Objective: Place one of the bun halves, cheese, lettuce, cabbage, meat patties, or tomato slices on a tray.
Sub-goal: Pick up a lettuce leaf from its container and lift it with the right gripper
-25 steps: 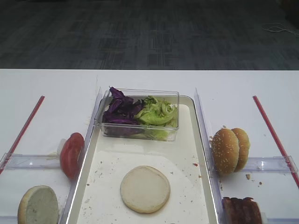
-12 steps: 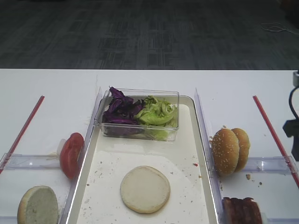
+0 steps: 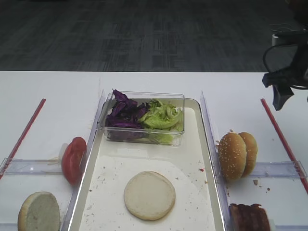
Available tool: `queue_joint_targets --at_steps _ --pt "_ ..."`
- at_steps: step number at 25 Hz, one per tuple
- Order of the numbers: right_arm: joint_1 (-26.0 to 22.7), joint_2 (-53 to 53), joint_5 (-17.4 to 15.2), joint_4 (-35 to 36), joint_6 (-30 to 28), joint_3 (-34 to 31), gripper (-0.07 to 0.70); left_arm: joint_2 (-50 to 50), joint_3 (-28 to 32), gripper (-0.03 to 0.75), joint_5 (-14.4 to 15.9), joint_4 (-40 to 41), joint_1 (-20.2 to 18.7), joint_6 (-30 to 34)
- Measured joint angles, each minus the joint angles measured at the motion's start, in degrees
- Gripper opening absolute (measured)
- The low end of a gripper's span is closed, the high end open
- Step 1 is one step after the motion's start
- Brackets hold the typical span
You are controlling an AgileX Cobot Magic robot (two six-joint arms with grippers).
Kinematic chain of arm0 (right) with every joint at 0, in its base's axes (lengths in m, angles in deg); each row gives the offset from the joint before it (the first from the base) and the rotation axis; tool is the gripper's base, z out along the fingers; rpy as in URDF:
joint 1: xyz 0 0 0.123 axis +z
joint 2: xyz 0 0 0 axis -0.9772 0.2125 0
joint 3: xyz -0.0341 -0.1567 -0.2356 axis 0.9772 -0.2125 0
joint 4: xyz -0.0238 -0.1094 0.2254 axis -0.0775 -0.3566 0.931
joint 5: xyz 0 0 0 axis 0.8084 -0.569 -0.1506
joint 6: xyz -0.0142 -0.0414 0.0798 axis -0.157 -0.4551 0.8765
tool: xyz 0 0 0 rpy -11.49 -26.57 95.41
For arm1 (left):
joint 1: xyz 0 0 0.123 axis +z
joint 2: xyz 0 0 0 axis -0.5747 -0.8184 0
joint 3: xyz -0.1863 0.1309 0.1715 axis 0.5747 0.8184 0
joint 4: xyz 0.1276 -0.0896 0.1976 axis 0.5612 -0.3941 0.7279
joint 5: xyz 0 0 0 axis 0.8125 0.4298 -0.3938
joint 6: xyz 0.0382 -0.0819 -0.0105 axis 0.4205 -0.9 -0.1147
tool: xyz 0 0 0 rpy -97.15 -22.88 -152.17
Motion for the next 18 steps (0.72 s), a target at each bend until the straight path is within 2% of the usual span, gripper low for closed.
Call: queue_joint_targets --at_steps 4,7,18 --pt "0.0 6.1 -1.4 -0.1 0.0 7.8 0.569 0.0 0.0 0.547 0.0 0.0 0.0 0.0" --pt "0.0 8.9 -1.8 0.3 0.4 10.9 0.569 0.0 0.0 0.547 0.0 0.0 0.0 0.0" --pt "0.0 10.6 -2.4 1.2 1.3 12.5 0.569 0.0 0.0 0.547 0.0 0.0 0.0 0.0"
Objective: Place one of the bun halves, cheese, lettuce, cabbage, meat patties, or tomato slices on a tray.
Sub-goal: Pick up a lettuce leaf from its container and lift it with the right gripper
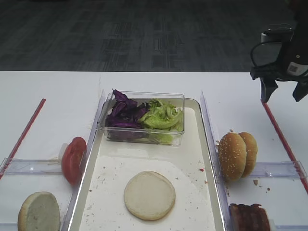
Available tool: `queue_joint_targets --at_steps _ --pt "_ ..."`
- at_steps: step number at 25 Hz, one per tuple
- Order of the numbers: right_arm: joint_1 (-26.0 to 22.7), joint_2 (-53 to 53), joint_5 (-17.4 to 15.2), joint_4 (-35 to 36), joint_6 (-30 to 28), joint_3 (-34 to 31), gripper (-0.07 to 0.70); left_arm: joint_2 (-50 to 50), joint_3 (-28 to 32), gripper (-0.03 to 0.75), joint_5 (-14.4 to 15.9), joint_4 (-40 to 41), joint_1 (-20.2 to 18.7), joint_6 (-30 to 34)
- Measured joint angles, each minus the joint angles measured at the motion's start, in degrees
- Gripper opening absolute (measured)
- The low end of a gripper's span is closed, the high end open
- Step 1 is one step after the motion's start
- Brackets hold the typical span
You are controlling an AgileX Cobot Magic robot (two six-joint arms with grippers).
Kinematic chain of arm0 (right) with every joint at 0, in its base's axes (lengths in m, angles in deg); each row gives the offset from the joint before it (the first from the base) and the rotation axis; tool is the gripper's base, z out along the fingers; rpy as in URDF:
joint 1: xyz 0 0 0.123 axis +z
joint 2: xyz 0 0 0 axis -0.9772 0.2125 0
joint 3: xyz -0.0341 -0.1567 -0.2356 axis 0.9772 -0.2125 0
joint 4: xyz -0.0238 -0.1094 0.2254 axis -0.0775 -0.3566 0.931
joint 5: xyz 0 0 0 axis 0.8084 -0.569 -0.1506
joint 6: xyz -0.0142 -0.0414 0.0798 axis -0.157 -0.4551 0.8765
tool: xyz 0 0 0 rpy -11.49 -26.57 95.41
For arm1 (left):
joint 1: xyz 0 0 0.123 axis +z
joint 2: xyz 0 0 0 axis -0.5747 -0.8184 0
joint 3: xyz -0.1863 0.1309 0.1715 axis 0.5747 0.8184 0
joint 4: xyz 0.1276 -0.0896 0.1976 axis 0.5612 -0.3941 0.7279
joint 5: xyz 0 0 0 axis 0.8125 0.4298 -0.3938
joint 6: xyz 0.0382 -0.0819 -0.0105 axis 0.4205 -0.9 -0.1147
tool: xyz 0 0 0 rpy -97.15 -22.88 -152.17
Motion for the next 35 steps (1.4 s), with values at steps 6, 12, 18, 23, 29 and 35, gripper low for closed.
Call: queue_joint_targets --at_steps 6,12,18,23,29,35 --pt "0.5 0.0 0.0 4.4 -1.2 0.0 0.569 0.0 0.0 0.547 0.0 0.0 0.0 0.0" --pt "6.6 0.0 0.0 5.7 -1.6 0.0 0.569 0.0 0.0 0.547 0.0 0.0 0.0 0.0" --pt "18.7 0.0 2.5 5.9 -1.6 0.0 0.569 0.0 0.0 0.547 0.0 0.1 0.0 0.0" --pt "28.0 0.0 5.4 6.3 -1.6 0.0 0.563 0.0 0.0 0.547 0.0 0.1 0.0 0.0" --pt "32.8 0.0 9.9 7.9 -1.6 0.0 0.561 0.0 0.0 0.547 0.0 0.1 0.0 0.0" --pt "32.9 0.5 14.5 8.4 -1.6 0.0 0.561 0.0 0.0 0.547 0.0 0.1 0.0 0.0"
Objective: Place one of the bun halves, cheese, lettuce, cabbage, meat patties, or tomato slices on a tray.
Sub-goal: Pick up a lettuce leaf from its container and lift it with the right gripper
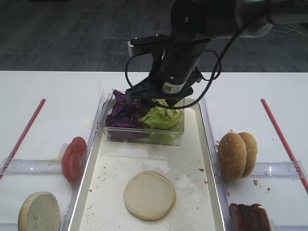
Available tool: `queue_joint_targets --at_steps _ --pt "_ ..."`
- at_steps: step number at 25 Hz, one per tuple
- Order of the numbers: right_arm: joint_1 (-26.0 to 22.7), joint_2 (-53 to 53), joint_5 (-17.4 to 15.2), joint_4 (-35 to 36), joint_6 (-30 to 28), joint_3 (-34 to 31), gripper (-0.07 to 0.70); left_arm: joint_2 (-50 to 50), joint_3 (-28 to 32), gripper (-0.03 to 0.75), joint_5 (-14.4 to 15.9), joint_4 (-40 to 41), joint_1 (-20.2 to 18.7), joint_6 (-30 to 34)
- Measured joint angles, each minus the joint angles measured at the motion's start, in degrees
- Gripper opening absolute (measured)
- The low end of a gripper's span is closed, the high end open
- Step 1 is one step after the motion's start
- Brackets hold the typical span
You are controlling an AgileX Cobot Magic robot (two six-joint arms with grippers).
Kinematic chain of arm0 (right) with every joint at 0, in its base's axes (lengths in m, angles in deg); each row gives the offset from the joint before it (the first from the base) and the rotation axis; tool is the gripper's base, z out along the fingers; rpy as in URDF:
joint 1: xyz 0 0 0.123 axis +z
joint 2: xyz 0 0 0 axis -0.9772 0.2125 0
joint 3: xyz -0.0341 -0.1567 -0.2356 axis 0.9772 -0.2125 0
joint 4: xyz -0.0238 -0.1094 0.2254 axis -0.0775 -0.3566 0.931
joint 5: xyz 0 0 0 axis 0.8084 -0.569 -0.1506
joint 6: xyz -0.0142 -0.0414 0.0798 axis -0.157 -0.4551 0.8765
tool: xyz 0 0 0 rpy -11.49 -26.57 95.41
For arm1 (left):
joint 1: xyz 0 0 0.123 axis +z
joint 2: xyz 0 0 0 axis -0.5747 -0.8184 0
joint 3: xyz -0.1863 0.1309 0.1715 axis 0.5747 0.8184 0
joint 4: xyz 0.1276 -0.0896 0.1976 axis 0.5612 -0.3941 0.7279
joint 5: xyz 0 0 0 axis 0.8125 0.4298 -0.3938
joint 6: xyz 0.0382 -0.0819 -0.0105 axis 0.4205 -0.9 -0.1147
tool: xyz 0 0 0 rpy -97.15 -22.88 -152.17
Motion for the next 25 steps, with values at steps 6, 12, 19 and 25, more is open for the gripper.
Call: queue_joint_targets --at_steps 6,12,19,25 --pt "0.0 3.5 3.1 -0.5 0.0 0.0 0.559 0.0 0.0 0.547 0.0 0.0 0.0 0.0" --pt "0.0 6.6 6.3 -1.8 0.0 0.0 0.495 0.0 0.0 0.547 0.0 0.0 0.0 0.0" --pt "0.0 8.5 7.4 -2.5 0.0 0.0 0.347 0.0 0.0 0.547 0.0 0.0 0.0 0.0" --pt "0.0 8.9 8.0 -2.6 0.0 0.1 0.210 0.0 0.0 0.547 0.0 0.0 0.0 0.0"
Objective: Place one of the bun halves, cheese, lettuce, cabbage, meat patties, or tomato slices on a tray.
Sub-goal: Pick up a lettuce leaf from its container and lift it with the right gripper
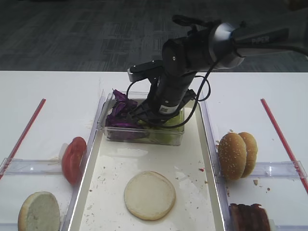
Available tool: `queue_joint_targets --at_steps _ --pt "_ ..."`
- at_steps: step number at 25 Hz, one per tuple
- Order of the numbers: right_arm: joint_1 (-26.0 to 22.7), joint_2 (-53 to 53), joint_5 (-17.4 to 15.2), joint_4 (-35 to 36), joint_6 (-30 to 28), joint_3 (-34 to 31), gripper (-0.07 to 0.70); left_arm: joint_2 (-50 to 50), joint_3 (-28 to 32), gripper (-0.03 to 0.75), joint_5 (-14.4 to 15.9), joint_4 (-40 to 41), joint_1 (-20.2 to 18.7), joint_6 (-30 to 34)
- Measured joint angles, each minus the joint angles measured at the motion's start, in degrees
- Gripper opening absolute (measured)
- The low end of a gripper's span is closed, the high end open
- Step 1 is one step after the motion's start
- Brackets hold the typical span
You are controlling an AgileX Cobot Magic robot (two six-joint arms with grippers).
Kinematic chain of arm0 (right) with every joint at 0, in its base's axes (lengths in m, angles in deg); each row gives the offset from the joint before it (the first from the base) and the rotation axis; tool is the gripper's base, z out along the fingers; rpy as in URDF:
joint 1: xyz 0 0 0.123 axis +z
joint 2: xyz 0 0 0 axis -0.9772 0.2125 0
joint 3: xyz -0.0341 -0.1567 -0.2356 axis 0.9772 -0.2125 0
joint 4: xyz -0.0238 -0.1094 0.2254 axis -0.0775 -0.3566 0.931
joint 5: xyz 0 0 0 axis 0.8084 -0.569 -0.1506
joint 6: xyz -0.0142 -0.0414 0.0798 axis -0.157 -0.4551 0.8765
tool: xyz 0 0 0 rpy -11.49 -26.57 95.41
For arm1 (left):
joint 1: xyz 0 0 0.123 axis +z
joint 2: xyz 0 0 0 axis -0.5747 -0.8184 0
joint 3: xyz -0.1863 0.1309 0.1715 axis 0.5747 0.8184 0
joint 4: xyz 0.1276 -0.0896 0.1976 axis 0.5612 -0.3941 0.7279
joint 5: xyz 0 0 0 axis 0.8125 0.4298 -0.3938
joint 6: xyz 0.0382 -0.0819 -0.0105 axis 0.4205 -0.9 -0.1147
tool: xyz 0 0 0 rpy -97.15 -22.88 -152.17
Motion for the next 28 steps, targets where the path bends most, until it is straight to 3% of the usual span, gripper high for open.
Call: queue_joint_targets --at_steps 3,5,17,28 --pt "0.0 0.1 0.1 -0.1 0.0 0.0 0.094 0.0 0.0 0.547 0.0 0.0 0.0 0.0" --pt "0.0 0.1 0.1 -0.1 0.0 0.0 0.057 0.0 0.0 0.547 0.0 0.0 0.0 0.0" --pt "0.0 -3.8 -0.5 -0.1 0.1 0.0 0.055 0.0 0.0 0.547 0.0 0.0 0.0 0.0" --pt "0.0 -14.0 -5.3 -0.1 0.1 1.3 0.055 0.0 0.0 0.547 0.0 0.0 0.0 0.0"
